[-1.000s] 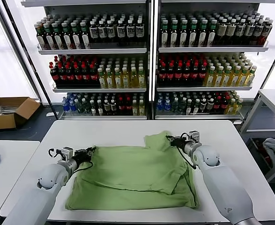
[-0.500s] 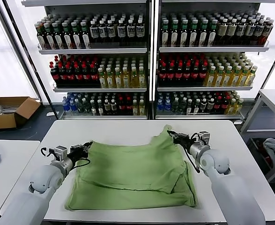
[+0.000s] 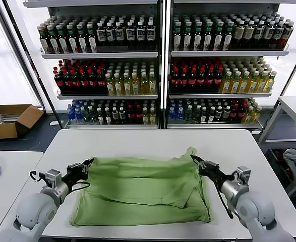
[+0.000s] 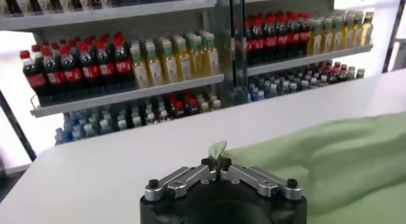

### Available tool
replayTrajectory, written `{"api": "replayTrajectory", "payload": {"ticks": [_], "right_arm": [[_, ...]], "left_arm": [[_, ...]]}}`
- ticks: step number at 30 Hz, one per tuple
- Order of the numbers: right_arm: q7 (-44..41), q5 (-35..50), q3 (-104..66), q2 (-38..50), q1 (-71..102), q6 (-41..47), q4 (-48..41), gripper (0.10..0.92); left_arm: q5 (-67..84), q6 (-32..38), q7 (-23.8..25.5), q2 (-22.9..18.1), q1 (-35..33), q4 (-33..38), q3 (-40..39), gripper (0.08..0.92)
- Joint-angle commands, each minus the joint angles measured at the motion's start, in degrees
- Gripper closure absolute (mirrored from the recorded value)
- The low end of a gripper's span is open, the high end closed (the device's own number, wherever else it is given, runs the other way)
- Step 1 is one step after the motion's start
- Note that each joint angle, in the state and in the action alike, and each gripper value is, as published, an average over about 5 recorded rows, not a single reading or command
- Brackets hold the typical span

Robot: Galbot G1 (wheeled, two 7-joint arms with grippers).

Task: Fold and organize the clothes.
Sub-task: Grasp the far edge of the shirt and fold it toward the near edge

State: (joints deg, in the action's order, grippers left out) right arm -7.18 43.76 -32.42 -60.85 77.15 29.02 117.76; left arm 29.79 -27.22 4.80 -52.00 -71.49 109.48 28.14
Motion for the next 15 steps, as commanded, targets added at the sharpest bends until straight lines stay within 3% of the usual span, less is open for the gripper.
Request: {"api": "replayTrajectory", "payload": {"ticks": [1,7,11,15], "right_arm": [[0.4,-0.6,-6.2,0.8,16.9,-0.6,9.1,0.92],[1.2,-6.5,-6.2,0.8,20.5,-0.3,8.9,0.902],[1.5,-7.5,-7.3,0.3,20.6,0.0,9.1,0.802],[1.2,-7.3,-10.6,-0.2,20.2,-1.5,8.9,0.69]], "left_arm": [[-1.6,-4.0,-0.8,0.3,-16.3,9.2,5.6,0.914],[-6.2,-5.8,-0.2,-1.0,-19.5,10.3,5.7,0.913],[-6.4,-5.8,-0.5,-1.3,-20.3,11.4,7.0,0.867],[-5.9,-5.8,-1.6,-1.5,-21.0,12.6,9.8,0.758]]}}
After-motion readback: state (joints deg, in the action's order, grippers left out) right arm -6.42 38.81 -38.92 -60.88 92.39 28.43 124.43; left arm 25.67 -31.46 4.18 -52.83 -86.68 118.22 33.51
